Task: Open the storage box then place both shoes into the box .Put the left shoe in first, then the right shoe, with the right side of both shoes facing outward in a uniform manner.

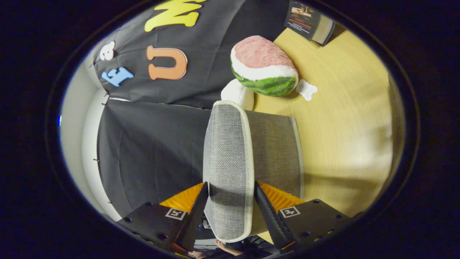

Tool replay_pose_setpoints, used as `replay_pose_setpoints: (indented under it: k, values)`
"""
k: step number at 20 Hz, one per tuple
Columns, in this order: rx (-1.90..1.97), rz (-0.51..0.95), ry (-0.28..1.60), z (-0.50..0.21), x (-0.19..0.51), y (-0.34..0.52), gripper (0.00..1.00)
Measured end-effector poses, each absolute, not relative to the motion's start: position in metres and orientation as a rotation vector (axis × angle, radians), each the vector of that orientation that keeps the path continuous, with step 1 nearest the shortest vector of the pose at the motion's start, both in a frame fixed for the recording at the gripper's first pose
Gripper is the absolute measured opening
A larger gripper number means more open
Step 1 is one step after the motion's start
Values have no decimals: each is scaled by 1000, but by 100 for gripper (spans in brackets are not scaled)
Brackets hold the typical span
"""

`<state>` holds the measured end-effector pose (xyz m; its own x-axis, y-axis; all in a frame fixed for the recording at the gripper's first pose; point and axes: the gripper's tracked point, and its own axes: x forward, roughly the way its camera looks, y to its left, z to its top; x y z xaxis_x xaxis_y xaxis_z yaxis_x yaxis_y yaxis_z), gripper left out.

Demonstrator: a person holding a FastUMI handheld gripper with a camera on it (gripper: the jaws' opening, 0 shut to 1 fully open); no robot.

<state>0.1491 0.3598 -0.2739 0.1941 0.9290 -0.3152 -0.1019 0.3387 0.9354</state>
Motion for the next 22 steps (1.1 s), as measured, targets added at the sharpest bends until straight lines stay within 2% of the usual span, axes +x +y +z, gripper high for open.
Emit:
replay_pose_setpoints:
  k: [2, 3, 5, 6, 9, 11, 13, 22]
  values:
    - [941, 920, 1126, -267, 147, 358, 66]
    - [930, 909, 1118, -263, 153, 349, 66]
    - [906, 876, 1092, -261, 158, 347, 56]
    - [906, 841, 1091, -260, 163, 341, 47]
    - [920, 869, 1083, -249, 162, 337, 19]
    - [834, 847, 1088, -253, 154, 336, 19]
    - [832, 840, 1093, -247, 158, 337, 2]
    - [772, 867, 1038, -211, 154, 342, 0]
